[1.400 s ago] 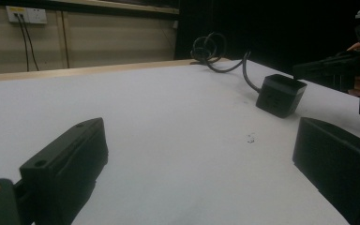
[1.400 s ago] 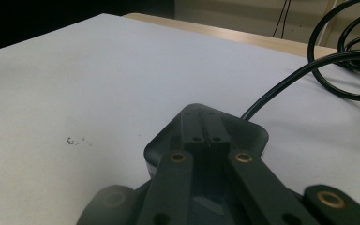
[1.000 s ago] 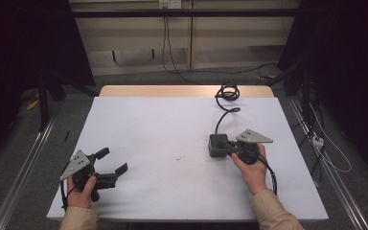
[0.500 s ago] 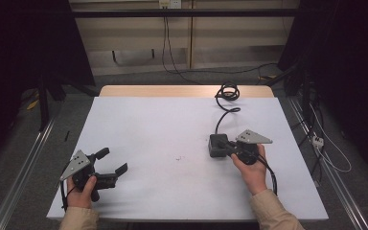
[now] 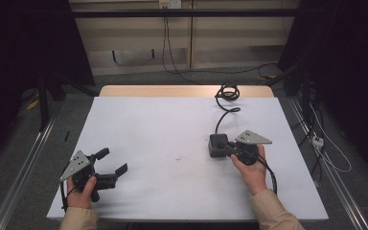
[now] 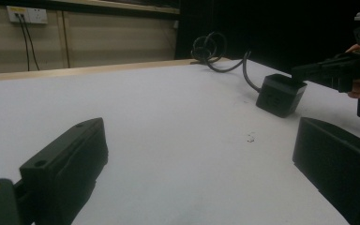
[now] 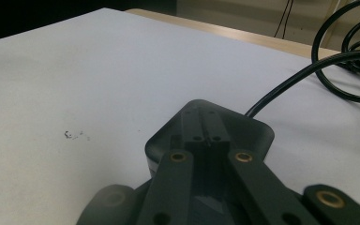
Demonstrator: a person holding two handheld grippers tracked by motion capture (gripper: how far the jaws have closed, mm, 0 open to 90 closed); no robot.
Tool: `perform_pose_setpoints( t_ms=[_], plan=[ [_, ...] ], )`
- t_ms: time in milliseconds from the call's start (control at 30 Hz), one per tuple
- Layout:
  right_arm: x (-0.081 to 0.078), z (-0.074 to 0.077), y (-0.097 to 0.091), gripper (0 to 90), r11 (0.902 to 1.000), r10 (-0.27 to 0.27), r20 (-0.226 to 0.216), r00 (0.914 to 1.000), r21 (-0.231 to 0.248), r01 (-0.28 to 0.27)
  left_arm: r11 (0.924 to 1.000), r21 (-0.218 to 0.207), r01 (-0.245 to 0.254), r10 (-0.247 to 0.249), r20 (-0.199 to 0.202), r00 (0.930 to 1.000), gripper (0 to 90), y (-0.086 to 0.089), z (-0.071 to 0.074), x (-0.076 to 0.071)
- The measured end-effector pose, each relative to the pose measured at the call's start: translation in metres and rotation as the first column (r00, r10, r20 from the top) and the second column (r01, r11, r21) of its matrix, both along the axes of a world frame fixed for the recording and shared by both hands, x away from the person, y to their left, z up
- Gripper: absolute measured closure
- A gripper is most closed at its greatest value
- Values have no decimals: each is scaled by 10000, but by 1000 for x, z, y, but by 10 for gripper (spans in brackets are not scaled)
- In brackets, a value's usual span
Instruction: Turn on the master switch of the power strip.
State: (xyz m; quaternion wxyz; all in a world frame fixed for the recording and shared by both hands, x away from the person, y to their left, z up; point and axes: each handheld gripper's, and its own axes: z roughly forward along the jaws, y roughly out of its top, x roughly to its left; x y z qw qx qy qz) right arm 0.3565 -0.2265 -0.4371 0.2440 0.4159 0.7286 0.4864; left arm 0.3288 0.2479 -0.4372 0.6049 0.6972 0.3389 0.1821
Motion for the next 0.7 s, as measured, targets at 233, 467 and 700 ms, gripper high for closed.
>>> perform_pose_setpoints(
  t_ms=[233,467,700],
  plan=[
    [0,0,1,900,10000,-21,9,10000,-62,21,10000,-2,17,-17,-1,10000,30,0,0,0],
    [0,0,0,900,10000,6,-12,10000,-55,-6,10000,1,2,-2,-2,10000,30,0,0,0],
    [0,0,0,900,10000,-10,-62,10000,4,10,10000,-4,3,-3,-17,10000,30,0,0,0]
  ],
)
